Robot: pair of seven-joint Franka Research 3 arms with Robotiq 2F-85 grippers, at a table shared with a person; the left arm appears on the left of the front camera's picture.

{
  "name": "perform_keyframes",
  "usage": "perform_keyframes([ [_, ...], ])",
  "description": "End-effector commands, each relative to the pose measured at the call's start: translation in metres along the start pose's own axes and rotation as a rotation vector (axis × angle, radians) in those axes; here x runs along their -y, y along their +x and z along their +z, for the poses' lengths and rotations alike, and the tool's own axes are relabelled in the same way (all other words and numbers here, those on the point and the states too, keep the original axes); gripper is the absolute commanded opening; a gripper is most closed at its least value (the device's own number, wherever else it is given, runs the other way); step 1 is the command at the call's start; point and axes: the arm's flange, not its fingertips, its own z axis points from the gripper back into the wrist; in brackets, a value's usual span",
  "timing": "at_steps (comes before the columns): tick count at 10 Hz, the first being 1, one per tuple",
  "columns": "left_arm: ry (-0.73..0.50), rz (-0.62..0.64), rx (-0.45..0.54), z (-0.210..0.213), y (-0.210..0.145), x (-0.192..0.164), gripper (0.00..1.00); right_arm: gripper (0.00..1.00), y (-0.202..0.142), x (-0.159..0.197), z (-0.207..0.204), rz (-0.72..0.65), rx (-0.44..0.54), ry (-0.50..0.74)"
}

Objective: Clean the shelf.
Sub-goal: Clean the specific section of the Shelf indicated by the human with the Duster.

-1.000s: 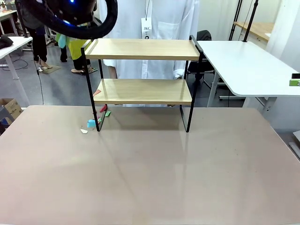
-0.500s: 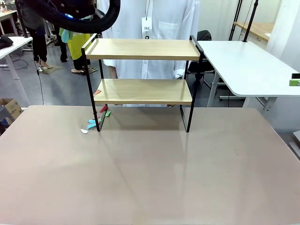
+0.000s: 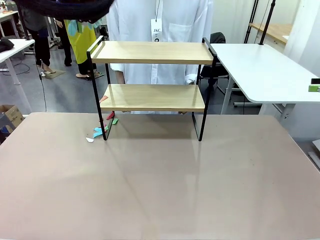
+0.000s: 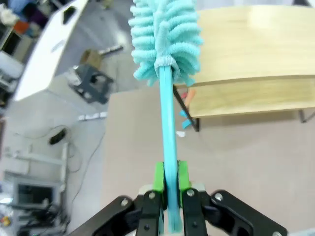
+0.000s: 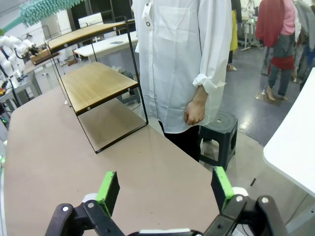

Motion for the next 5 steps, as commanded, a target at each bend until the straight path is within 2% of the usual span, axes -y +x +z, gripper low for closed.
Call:
perform_keyframes([
  [1,-0.199,-0.090,0.024,-0.012,-0.038,-0.049,0.13,1.00,0.003,-0.001,0.000,0.006,0.001,-0.001],
  [3,-0.346,-0.141,0.036,-0.013,-0.050,-0.078,0.13,1.00,0.003,-0.001,0.000,0.006,0.001,-0.001],
  [5,-0.549,-0.294,0.068,-0.008,-0.061,-0.091,0.13,1.00,0.003,-0.001,0.000,0.006,0.001,-0.001],
])
